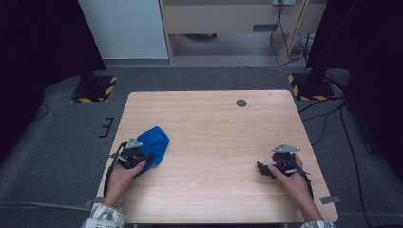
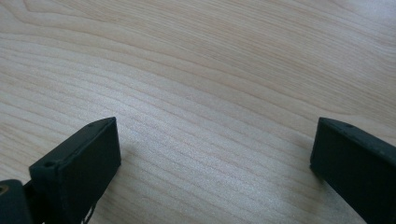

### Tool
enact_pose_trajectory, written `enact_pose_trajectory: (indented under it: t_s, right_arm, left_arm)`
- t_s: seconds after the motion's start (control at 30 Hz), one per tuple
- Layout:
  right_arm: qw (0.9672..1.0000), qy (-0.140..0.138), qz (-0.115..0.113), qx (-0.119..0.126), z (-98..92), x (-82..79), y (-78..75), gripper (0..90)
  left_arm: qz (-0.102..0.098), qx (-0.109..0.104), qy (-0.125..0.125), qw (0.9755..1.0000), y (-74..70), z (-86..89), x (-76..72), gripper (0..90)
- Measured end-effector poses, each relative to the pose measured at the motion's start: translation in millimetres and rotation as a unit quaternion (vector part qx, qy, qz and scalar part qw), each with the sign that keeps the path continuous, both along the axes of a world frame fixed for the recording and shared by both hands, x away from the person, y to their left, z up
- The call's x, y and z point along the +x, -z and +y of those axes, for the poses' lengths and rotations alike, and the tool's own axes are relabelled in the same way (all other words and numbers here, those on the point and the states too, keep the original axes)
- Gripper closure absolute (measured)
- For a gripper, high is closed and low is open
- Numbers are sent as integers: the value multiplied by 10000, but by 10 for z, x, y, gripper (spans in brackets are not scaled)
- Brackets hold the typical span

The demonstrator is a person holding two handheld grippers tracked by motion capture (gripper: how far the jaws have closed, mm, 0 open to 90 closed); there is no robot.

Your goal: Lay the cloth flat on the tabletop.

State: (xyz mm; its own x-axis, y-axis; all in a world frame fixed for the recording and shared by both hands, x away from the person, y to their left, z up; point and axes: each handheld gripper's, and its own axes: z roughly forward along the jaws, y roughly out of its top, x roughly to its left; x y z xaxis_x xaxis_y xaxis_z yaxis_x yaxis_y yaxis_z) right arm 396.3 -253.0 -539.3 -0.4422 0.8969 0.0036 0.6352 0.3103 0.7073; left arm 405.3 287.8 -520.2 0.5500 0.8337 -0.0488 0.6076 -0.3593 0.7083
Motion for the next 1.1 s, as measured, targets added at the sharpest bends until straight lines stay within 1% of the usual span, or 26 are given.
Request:
enact_pose_trajectory:
  t_s: [0.07,0.17,0.27,0.33,0.5,0.57,0.73,0.8,0.9,1.03,1.1]
  right_arm:
    - [10000,3,-7,-7,0,-2,1,18]
    - [10000,2,-8,-7,0,-1,1,17]
    - [10000,3,-8,-6,0,-2,1,18]
    - [10000,4,-7,-6,0,-2,1,18]
    - [10000,2,3,2,0,-1,0,17]
    - [10000,-12,4,3,-1,1,0,17]
    - [10000,-13,1,-1,-1,1,0,17]
    - [10000,-16,-5,-6,-2,1,1,17]
    - [10000,-12,2,1,-1,1,0,17]
    - [10000,-14,3,2,-2,2,0,16]
    - [10000,-19,4,2,-2,3,0,16]
  left_arm:
    - [-28,36,73,10000,-22,-41,-6,732]
    - [-82,-19,162,9998,-60,-136,-37,736]
    - [-171,-47,288,9994,-106,-268,-80,737]
    - [-222,-118,381,9990,-148,-370,-104,738]
    - [-417,-266,678,9965,-273,-668,-151,741]
    - [-490,-279,807,9951,-322,-780,-162,741]
    - [-654,-347,982,9924,-442,-994,-170,743]
    - [-670,-355,1043,9917,-461,-1078,-171,743]
    - [-640,-395,1166,9903,-466,-1206,-169,743]
    - [-618,-317,1358,9883,-440,-1385,-156,743]
    - [-580,-295,1396,9881,-413,-1468,-131,743]
